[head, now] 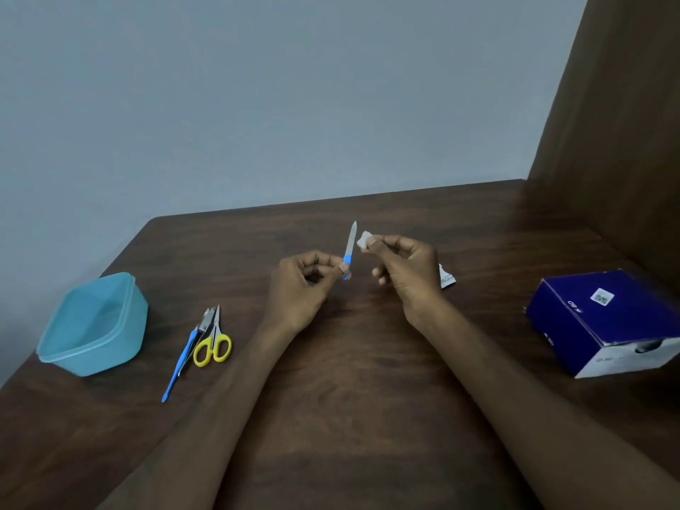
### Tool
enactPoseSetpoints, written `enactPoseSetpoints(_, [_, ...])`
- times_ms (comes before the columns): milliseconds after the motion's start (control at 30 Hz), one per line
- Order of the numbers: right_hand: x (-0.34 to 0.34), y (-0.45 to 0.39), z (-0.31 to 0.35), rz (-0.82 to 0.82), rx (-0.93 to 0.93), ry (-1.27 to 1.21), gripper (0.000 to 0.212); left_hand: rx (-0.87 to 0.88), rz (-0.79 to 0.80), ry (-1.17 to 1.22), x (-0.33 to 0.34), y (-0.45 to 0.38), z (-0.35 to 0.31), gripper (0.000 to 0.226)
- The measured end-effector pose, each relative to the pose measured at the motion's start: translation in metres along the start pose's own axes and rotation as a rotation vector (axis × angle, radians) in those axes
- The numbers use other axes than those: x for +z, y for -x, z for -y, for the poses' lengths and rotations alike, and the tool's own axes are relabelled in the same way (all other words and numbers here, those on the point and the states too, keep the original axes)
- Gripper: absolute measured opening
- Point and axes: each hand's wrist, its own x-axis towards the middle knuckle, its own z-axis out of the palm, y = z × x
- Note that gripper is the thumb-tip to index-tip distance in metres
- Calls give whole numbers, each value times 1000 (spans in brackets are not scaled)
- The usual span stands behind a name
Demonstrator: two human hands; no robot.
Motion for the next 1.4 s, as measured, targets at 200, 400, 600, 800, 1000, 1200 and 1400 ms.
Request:
enactPoseSetpoints(200, [-2,-2,0,25,30,17,7,31,-26,-18,-1,-4,2,5])
enactPoseSetpoints(400, [-2,-2,1,114,29,82,8,45,8,-46,1,-6,1,6])
enactPoseSetpoints(600, [0,-4,-2,23,11,47,13,43,-11,-27,0,-7,2,6])
enactPoseSetpoints(800, [0,-4,1,51,27,26,8,79,10,-57,2,-6,0,6])
enactPoseSetpoints(1000, [0,-2,3,83,32,45,10,58,0,-19,1,-6,0,7])
enactPoseSetpoints(1200, [1,-1,3,80,14,64,9,59,12,-26,0,-5,-1,6])
enactPoseSetpoints(1400, [3,1,-2,121,-33,201,11,58,-21,6,-1,-5,-1,6])
